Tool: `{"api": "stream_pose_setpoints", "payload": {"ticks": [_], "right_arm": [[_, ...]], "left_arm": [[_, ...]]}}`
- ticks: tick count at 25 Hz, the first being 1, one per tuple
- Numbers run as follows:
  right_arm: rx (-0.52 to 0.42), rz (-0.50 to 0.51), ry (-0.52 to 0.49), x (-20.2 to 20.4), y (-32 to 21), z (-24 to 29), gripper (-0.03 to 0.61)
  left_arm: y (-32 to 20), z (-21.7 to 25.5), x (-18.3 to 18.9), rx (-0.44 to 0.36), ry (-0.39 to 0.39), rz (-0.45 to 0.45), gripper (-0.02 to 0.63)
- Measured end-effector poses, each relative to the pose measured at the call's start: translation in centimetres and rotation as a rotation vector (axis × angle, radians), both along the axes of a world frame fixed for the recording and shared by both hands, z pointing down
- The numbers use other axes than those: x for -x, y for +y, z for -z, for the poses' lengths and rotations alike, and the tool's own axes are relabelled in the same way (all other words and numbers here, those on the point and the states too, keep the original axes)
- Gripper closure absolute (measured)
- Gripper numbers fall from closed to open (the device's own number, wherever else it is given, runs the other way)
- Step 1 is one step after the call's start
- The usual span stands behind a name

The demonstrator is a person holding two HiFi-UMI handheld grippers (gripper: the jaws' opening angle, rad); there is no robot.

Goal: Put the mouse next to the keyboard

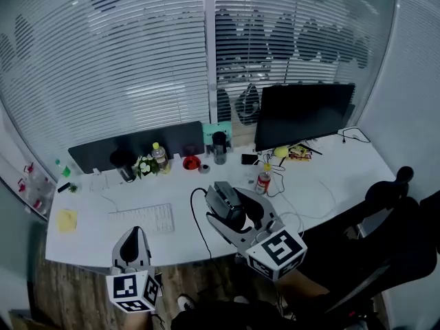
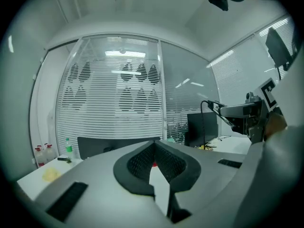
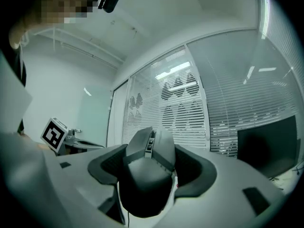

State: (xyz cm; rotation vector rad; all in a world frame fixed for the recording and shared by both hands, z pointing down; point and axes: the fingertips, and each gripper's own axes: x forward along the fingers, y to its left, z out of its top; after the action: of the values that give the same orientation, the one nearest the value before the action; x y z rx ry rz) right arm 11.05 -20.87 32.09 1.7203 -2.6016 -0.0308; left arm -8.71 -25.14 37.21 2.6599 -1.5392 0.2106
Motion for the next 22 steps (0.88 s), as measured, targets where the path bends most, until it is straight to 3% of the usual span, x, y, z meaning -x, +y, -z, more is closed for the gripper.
{"api": "stream_pose_setpoints", "payload": {"ticks": [4, 15, 22], "right_arm": [[0.011, -0.037, 0.012, 3.0, -2.0, 0.0, 0.276], [0.028, -0.137, 0.042, 7.9, -5.7, 0.3, 0.276], [0.022, -0.183, 0.042, 10.8, -7.3, 0.2, 0.276]], "left_arm": [[-3.6, 0.3, 2.6, -0.017, 0.007, -0.041, 0.584], [-7.9, -0.6, 4.4, 0.003, 0.037, -0.221, 0.584], [-9.7, -1.2, 7.5, 0.017, 0.042, -0.232, 0.584]]}}
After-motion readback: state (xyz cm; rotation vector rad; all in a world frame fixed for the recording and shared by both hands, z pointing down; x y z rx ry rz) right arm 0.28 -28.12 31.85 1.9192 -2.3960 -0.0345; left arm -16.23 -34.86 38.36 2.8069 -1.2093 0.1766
